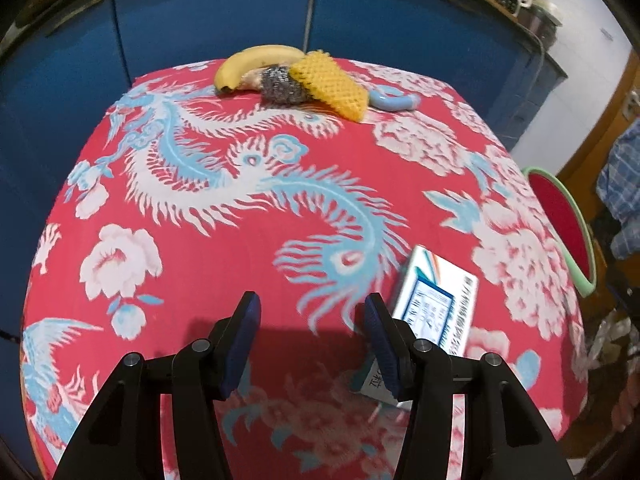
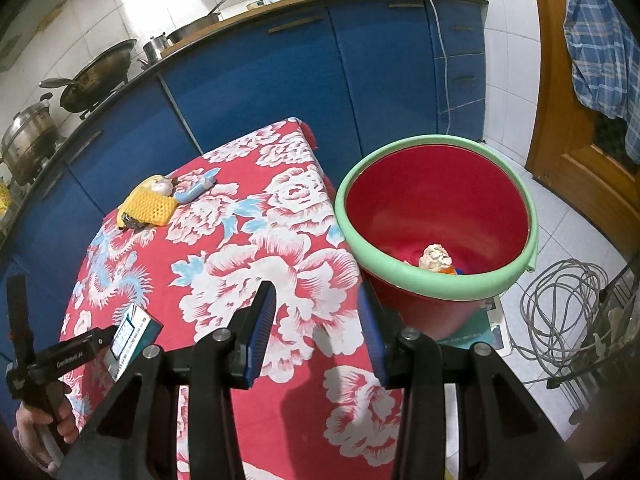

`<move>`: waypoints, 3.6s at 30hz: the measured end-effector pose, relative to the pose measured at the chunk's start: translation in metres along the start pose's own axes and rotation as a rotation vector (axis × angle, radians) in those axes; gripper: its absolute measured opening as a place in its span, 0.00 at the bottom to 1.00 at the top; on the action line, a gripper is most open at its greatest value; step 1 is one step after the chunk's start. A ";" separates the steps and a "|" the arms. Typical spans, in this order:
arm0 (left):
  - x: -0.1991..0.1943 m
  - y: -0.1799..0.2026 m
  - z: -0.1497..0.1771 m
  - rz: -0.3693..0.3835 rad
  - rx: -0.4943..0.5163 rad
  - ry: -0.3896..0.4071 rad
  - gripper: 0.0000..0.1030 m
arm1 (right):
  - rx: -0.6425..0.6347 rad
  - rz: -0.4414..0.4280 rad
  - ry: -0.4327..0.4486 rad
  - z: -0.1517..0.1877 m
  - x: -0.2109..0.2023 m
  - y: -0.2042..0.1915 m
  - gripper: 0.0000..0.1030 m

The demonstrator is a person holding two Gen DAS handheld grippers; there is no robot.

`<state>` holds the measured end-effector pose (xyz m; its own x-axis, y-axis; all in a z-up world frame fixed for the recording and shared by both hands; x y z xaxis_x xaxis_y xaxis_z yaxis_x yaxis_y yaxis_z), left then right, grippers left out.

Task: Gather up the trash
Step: 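Grasp the white medicine box with the left tool and lift it, then grasp the yellow foam net with the right tool while the left tool holds the box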

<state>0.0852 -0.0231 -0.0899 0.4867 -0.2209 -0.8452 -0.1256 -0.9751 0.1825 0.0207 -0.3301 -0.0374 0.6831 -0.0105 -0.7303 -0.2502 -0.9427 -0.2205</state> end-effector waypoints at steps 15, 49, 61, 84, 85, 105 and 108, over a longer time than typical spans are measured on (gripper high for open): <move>-0.010 0.048 0.015 0.111 0.113 -0.012 0.66 | -0.001 -0.006 0.008 0.001 -0.006 -0.002 0.42; 0.002 0.032 -0.011 0.032 0.129 0.048 0.51 | -0.061 -0.072 -0.019 -0.015 0.016 -0.050 0.42; -0.015 -0.017 -0.068 -0.039 0.025 0.160 0.51 | -0.155 -0.143 -0.017 -0.042 0.033 -0.119 0.42; 0.030 -0.066 -0.131 -0.105 -0.073 0.180 0.51 | -0.275 -0.284 -0.110 -0.084 0.157 -0.228 0.55; 0.031 -0.067 -0.131 -0.103 -0.073 0.176 0.51 | -0.277 -0.283 -0.126 -0.086 0.165 -0.232 0.55; 0.055 -0.082 -0.133 -0.038 -0.162 0.157 0.51 | -0.305 -0.270 -0.179 -0.087 0.214 -0.258 0.39; 0.051 -0.083 -0.131 -0.038 -0.168 0.168 0.51 | -0.306 -0.293 -0.176 -0.082 0.213 -0.258 0.19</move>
<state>0.2335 0.0447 -0.0821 0.6270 -0.1702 -0.7602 0.0344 -0.9688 0.2453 0.2870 -0.1162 -0.0832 0.5609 0.3028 -0.7705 0.1683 -0.9530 -0.2520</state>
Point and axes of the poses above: each gripper's, at about its wrist camera, not at the fingertips, and x roughly the way its jaws point, y to its right, z to its underside, the point moved 3 cm from there along x, roughly the way its jaws point, and after that the axes turned 4 degrees about z, right-handed, at the moved point
